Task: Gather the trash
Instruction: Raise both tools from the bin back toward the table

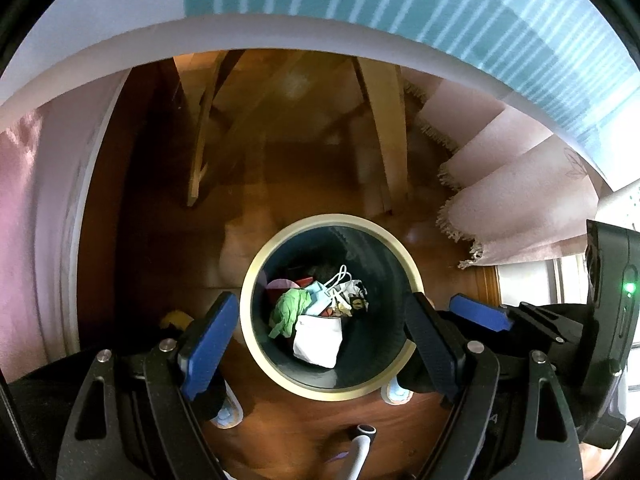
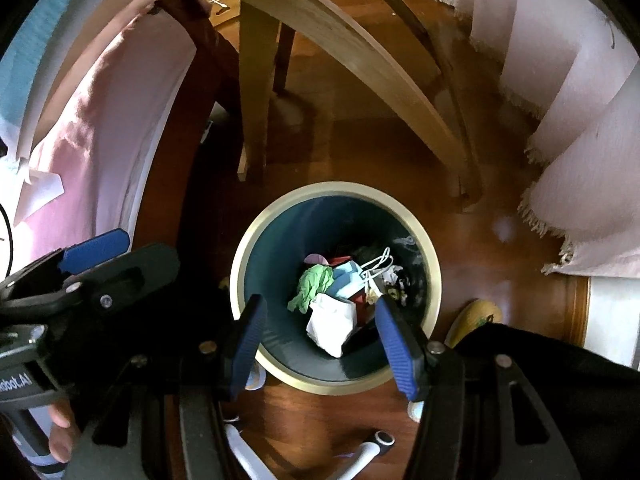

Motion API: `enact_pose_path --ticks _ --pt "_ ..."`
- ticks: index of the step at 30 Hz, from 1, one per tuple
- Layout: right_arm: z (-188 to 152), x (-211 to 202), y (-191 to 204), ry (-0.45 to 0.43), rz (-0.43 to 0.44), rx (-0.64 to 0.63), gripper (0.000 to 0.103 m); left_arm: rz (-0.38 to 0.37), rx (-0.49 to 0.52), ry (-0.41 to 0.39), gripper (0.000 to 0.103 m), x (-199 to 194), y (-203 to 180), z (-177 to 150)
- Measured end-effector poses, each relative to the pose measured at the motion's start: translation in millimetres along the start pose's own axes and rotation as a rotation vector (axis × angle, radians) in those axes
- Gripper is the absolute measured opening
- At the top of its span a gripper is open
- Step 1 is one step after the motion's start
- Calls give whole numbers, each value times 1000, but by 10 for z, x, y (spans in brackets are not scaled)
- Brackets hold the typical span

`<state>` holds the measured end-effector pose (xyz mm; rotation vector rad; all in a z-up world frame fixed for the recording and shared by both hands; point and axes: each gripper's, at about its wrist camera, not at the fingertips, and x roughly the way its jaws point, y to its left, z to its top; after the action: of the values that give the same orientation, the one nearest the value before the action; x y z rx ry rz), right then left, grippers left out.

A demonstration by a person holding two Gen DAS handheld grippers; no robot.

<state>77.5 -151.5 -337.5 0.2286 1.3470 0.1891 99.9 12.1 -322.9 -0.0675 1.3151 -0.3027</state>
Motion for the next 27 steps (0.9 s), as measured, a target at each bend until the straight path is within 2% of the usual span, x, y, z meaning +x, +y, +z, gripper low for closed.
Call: enact_pose_path --ticks 9,15,21,25,27 --pt "-103 -193 156 -43 -21 -99 57 -38 35 -10 84 -171 -70 -74" --pt "-231 -502 202 -51 7 -121 57 -80 48 -5 84 -397 -112 -150" --pt "-318 -1086 337 -113 13 -218 57 -147 125 -37 84 -865 -270 -289" --pt "-366 -1492 416 -176 -10 -291 57 -154 199 -98 84 -1296 -379 -296" --pt "-376 -1650 417 -189 6 -292 57 -161 226 -131 84 -1544 -427 -268"
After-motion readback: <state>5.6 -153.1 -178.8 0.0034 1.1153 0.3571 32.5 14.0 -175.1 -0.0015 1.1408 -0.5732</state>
